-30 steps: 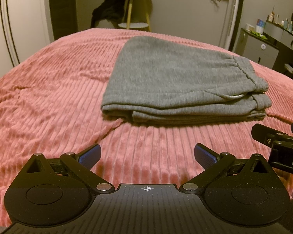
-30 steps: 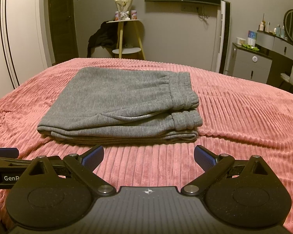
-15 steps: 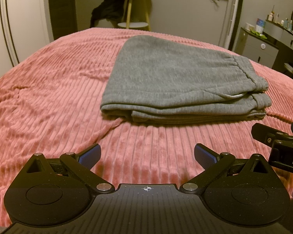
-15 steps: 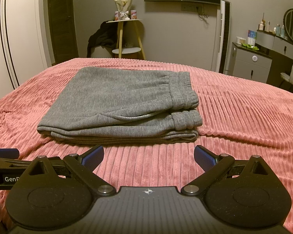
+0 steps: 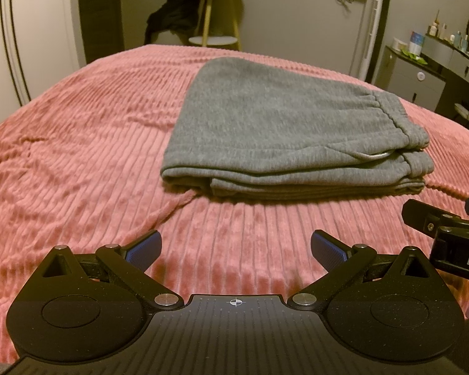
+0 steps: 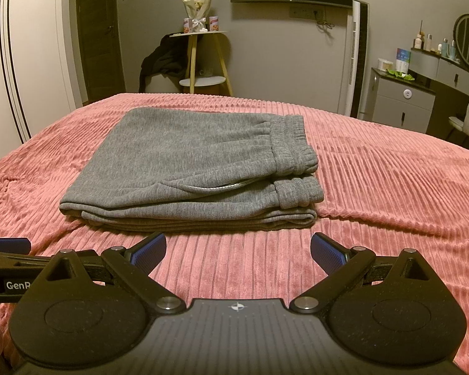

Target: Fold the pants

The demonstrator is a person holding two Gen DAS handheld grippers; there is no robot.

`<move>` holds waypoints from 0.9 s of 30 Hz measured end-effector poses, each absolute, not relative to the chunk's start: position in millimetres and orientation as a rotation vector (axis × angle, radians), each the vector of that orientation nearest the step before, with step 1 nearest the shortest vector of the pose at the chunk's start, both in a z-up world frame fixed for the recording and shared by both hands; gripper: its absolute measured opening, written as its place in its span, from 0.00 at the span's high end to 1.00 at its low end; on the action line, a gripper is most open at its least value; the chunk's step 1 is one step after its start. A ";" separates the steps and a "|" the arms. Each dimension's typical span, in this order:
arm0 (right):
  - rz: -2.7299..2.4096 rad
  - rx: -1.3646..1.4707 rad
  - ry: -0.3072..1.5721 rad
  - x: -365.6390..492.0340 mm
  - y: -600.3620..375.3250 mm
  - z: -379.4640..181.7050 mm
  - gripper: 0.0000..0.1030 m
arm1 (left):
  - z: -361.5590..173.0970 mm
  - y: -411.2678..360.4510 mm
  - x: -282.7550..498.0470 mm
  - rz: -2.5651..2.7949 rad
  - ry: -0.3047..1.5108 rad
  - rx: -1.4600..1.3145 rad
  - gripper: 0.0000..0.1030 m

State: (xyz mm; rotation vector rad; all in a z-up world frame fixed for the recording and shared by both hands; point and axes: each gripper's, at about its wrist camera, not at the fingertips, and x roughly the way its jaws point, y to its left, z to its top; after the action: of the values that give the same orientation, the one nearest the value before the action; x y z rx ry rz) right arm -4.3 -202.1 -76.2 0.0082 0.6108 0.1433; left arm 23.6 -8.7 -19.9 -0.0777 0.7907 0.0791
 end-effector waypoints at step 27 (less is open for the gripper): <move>0.141 0.010 0.609 -4.5 -202.2 -75.3 0.04 | -13.6 -1.1 16.3 0.042 0.708 -0.160 0.00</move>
State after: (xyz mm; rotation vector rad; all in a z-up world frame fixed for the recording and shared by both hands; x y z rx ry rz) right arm -4.5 -202.2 -75.3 0.0096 0.6095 0.1407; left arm 16.3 -1.1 -13.6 -0.1605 0.7084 0.0418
